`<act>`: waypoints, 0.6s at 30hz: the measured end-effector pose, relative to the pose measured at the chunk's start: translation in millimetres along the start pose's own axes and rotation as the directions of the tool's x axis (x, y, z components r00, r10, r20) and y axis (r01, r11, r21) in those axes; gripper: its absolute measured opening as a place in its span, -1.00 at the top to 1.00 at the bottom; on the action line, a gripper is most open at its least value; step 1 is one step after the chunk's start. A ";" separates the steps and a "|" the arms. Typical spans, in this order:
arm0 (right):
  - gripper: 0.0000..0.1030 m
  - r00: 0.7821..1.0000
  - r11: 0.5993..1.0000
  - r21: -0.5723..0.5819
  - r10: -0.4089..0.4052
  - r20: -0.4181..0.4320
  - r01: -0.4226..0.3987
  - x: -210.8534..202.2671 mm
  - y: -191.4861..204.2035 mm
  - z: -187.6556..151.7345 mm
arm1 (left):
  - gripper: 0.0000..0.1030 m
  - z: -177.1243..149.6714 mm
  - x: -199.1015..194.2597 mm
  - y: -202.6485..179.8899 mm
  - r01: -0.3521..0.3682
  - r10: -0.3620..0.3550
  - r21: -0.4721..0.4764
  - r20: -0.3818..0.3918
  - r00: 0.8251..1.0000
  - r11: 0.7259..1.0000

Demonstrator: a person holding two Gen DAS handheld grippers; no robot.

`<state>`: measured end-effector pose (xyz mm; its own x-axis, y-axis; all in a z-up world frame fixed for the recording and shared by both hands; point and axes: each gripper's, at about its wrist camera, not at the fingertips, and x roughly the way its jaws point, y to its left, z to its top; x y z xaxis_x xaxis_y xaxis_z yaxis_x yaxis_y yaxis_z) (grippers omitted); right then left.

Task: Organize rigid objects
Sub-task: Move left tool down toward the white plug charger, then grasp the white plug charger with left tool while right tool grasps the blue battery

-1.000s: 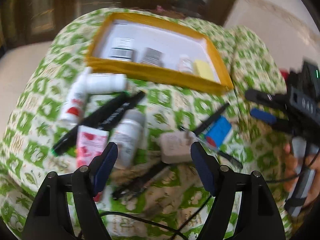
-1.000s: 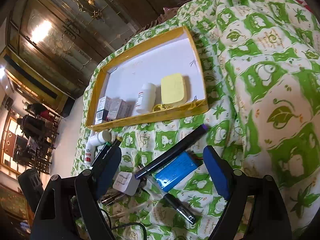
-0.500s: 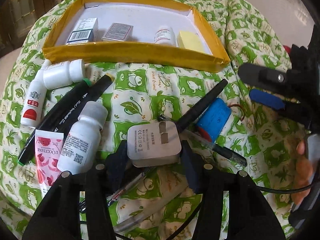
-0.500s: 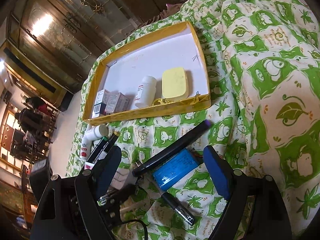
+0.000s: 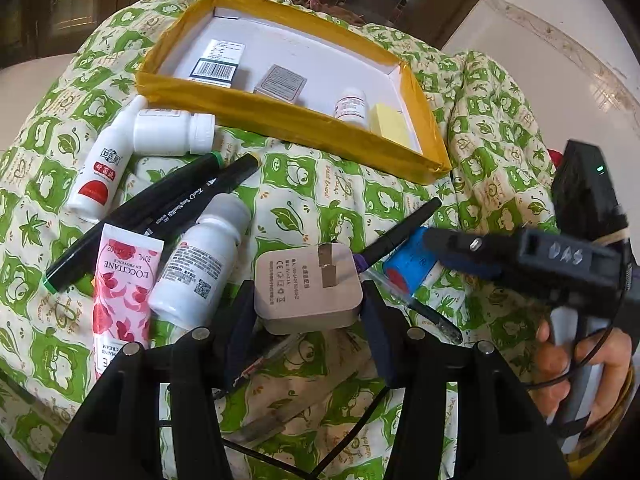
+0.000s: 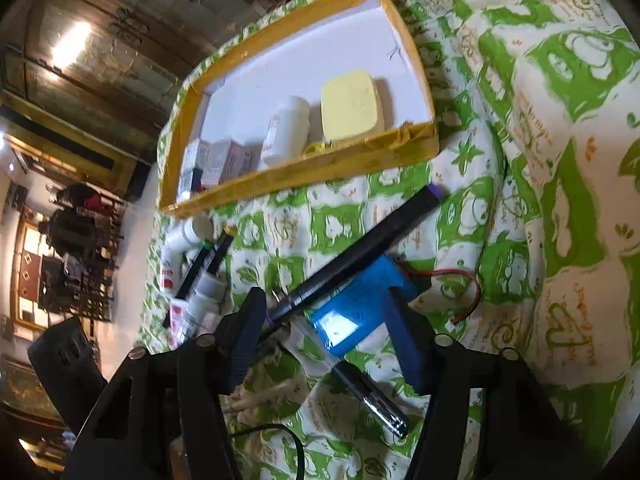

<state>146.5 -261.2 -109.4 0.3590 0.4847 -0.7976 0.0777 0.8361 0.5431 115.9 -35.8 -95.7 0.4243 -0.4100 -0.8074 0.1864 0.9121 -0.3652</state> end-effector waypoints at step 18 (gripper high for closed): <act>0.42 0.983 0.978 -0.096 -0.182 0.034 0.185 29.5 19.6 0.4 | 0.03 0.6 2.5 -2.7 0.001 -0.001 0.008 0.001 1.000 1.000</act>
<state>159.0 -230.6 -122.2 0.3701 0.3150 -0.8740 0.0531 0.9320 0.3584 116.9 -39.3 -96.4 0.4250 -0.4110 -0.8065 0.1937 0.9116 -0.3625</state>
